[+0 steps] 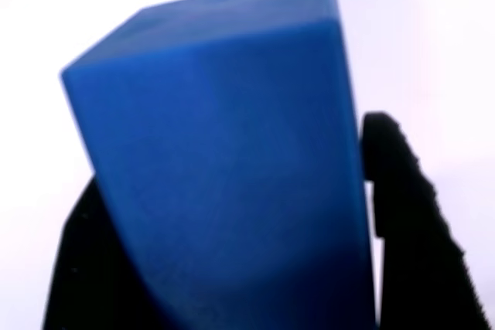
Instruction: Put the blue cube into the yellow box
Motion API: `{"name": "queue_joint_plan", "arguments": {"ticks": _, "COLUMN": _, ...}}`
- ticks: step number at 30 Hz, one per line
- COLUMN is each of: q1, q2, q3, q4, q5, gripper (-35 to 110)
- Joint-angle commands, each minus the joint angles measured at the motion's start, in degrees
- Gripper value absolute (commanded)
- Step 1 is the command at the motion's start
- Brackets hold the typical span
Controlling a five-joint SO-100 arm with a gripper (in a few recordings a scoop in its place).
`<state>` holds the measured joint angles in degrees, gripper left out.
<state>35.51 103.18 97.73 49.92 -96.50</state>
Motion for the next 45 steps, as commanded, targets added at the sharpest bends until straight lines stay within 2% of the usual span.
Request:
{"name": "queue_joint_plan", "arguments": {"ticks": 1, "q1": 10.46, "q2": 11.87, "q3": -5.71, "q4": 0.26, "q5": -0.88, "gripper": 13}}
{"name": "queue_joint_plan", "arguments": {"ticks": 11, "q1": 31.11, "q2": 19.34, "q3": -1.05, "q4": 2.55, "q5": -2.02, "gripper": 12}}
{"name": "queue_joint_plan", "arguments": {"ticks": 18, "q1": 40.43, "q2": 25.93, "q3": 9.14, "q4": 2.02, "q5": -1.76, "gripper": 12}}
{"name": "queue_joint_plan", "arguments": {"ticks": 34, "q1": 50.1, "q2": 39.37, "q3": 27.86, "q4": 4.57, "q5": 1.14, "gripper": 12}}
{"name": "queue_joint_plan", "arguments": {"ticks": 45, "q1": 50.98, "q2": 42.89, "q3": 41.13, "q4": 0.62, "q5": 2.64, "gripper": 12}}
